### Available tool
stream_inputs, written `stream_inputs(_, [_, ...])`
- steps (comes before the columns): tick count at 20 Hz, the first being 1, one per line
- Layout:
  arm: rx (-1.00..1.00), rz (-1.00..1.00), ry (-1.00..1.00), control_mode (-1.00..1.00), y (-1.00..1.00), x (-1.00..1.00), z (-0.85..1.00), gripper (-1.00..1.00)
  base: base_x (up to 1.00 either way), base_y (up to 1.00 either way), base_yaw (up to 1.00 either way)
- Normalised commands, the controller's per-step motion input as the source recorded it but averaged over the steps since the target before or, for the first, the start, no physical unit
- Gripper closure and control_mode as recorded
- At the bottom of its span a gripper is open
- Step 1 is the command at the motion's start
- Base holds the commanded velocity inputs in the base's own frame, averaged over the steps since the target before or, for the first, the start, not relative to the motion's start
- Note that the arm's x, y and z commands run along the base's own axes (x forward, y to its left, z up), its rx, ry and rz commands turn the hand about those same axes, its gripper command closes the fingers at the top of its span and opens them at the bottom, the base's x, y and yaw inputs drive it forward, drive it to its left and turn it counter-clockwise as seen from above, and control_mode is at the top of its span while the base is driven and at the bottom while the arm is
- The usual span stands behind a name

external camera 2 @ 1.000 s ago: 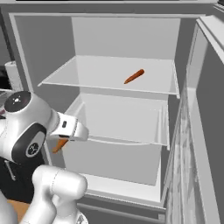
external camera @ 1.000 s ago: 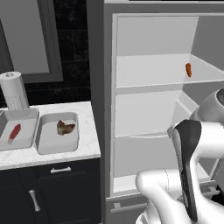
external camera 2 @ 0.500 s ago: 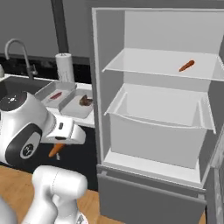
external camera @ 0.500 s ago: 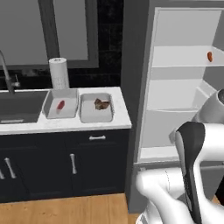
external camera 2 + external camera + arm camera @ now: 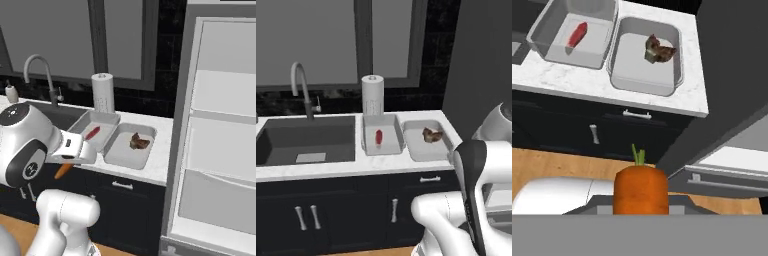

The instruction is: Place one carrot and one steak in each tupperware on the nearby counter, to pack two identical lunches.

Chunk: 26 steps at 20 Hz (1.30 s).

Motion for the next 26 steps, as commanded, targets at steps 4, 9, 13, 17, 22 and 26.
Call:
stream_inputs(4, [0.00,0.00,0.00,1.00,0.00,0.00,0.00,1.00,1.00,0.27,-0.13])
stream_inputs(9, [0.00,-0.04,0.00,-1.00,-0.11,0.60,-0.21,1.00,0.40,0.01,-0.04])
stream_inputs(13, [0.00,0.00,0.03,-1.00,-0.11,0.74,-0.57,1.00,0.00,0.00,0.00])
stream_inputs(17, [0.00,0.00,0.03,-1.00,0.00,0.55,-0.66,1.00,0.00,0.00,0.00])
stream_inputs(22, [0.00,0.00,0.01,-1.00,-0.03,0.35,-0.75,1.00,0.00,0.00,0.00])
stream_inputs(26, [0.00,0.00,0.02,-1.00,-0.22,0.35,-0.71,1.00,0.00,0.00,0.00])
